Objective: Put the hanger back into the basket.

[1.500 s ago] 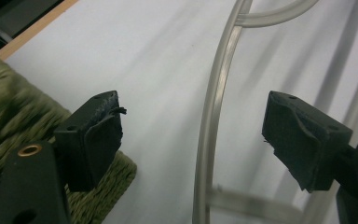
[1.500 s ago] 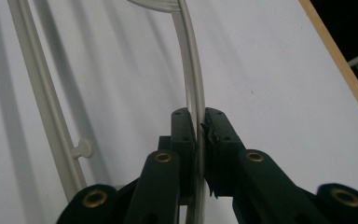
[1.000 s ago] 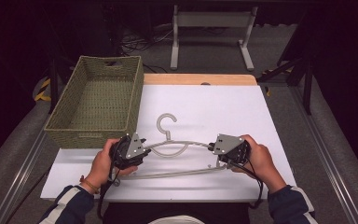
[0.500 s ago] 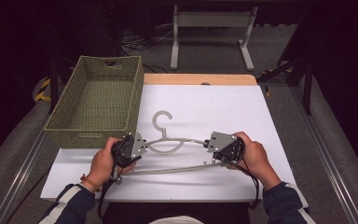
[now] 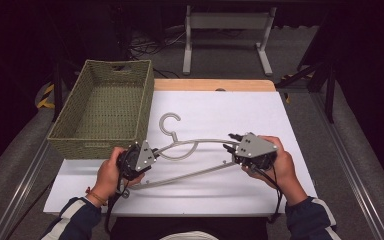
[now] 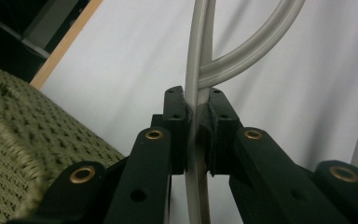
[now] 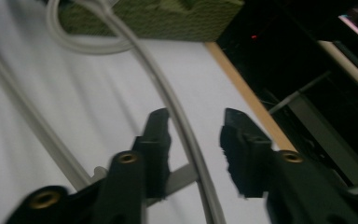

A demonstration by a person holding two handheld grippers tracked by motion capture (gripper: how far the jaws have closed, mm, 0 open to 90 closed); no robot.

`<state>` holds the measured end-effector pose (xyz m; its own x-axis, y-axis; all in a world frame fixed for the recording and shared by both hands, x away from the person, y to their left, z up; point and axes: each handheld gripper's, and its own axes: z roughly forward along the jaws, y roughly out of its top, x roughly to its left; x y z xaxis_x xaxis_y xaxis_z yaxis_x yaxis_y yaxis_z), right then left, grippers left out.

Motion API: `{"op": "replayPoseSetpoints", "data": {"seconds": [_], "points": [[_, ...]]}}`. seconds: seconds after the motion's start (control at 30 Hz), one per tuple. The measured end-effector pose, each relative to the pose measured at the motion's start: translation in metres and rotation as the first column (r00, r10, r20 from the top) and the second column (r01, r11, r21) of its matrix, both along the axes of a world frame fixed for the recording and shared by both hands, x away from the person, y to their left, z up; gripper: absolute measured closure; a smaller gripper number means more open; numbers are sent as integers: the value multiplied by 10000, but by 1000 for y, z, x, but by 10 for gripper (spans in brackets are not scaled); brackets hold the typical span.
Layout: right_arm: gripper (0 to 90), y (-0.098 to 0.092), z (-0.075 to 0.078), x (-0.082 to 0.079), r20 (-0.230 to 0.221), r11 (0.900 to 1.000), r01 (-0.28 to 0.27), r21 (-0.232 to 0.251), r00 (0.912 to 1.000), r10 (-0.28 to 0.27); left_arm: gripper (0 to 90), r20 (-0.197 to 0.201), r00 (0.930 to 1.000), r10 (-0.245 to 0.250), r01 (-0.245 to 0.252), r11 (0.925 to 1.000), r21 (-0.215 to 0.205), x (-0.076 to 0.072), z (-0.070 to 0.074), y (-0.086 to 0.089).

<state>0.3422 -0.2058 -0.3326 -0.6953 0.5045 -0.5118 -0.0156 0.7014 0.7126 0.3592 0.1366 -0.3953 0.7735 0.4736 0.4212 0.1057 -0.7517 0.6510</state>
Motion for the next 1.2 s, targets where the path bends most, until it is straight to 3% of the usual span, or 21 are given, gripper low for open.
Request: {"op": "replayPoseSetpoints", "data": {"seconds": [0.03,0.07,0.1,0.17,0.2,0.23,0.27,0.3,0.37,0.43,0.57,0.63,0.7,0.77,0.8,0.9,1.03,1.2], "points": [[506,-6,4,-1,97,9972,298,682,9995,-306,813,-7,10000,10,-10,9998,-210,1,2,3],[457,-10,6,-1,158,9936,460,1027,9987,-479,813,-87,9999,50,-54,9991,-426,2,4,7],[457,-10,6,-1,158,9936,460,1027,9987,-479,813,-87,9999,50,-54,9991,-426,2,4,7],[290,-27,9,-4,265,9749,819,2069,9957,-893,813,-49,9999,144,-147,9975,-689,2,8,12],[260,-31,9,-5,252,9692,934,2279,9945,-1018,813,-64,9998,171,-176,9967,-788,2,9,14],[260,-31,9,-5,252,9692,934,2279,9945,-1018,813,-64,9998,171,-176,9967,-788,2,9,14],[234,-36,7,-6,340,9622,1074,2503,9922,-1196,813,-47,9998,184,-187,9954,-943,2,11,18],[209,-47,1,-11,449,9455,1156,3046,9898,-1354,814,-17,9996,267,-267,9939,-1066,3,13,22],[206,-52,-3,-13,566,9415,1068,3195,9897,-1315,813,11,9996,295,-292,9927,-1169,3,14,24],[197,-61,-15,-15,433,9297,1137,3504,9896,-1374,813,37,9993,382,-374,9896,-1386,4,17,29],[188,-68,-39,-12,49,9191,1879,3463,9794,-2020,813,164,9983,559,-524,9847,-1665,4,21,33],[189,-71,-50,-11,-360,9087,2027,3650,9784,-2038,813,96,9980,617,-590,9818,-1805,5,22,35],[193,-72,-56,-10,-408,9076,2166,3597,9754,-2166,813,105,9976,684,-653,9803,-1865,6,22,36],[194,-74,-70,-9,-805,9003,2514,3554,9678,-2384,813,32,9978,669,-647,9757,-2095,7,24,38],[198,-74,-79,-9,-908,9062,2703,3252,9628,-2546,813,60,9977,676,-647,9742,-2163,8,25,38],[228,-74,-86,-11,-1301,9098,2680,3170,9625,-2382,813,84,9981,613,-570,9643,-2584,8,31,43],[212,-72,-90,-11,-1337,9201,2641,2893,9629,-2343,813,10,9975,713,-680,9545,-2904,9,37,46],[152,-71,-90,-10,-1444,9176,2581,3025,9639,-2235,813,50,9960,893,-833,9465,-3118,10,47,49]]}}
